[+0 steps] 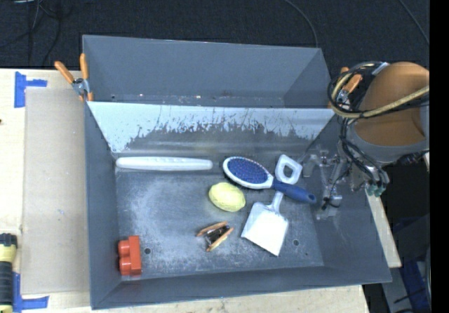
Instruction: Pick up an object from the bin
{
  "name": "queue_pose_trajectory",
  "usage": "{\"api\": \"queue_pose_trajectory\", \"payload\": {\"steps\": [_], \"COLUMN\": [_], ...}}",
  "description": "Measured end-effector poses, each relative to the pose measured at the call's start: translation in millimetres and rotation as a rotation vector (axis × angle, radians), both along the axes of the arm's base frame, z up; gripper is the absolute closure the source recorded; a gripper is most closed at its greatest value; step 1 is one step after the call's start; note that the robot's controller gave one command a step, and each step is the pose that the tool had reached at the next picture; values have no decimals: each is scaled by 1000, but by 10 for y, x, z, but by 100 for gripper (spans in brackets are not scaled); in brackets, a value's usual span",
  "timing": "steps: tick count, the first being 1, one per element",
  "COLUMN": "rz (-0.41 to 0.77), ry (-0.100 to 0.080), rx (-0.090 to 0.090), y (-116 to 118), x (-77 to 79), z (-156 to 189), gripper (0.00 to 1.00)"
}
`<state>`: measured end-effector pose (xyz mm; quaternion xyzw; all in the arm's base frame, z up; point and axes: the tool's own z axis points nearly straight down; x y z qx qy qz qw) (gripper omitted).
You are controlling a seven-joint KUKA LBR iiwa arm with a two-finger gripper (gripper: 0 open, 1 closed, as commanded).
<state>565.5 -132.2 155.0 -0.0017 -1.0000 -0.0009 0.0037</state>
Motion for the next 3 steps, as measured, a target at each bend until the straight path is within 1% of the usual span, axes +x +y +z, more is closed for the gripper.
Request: {"api": "queue_pose_trajectory", "payload": {"steps": [1,2,3], "rz": [3,213,213], "ry": [-6,-2,-2], "rx": [-1,1,2], "y": [4,-139,-137], "x": [13,138,138], "z": [47,234,232], "gripper": [0,100,100]}}
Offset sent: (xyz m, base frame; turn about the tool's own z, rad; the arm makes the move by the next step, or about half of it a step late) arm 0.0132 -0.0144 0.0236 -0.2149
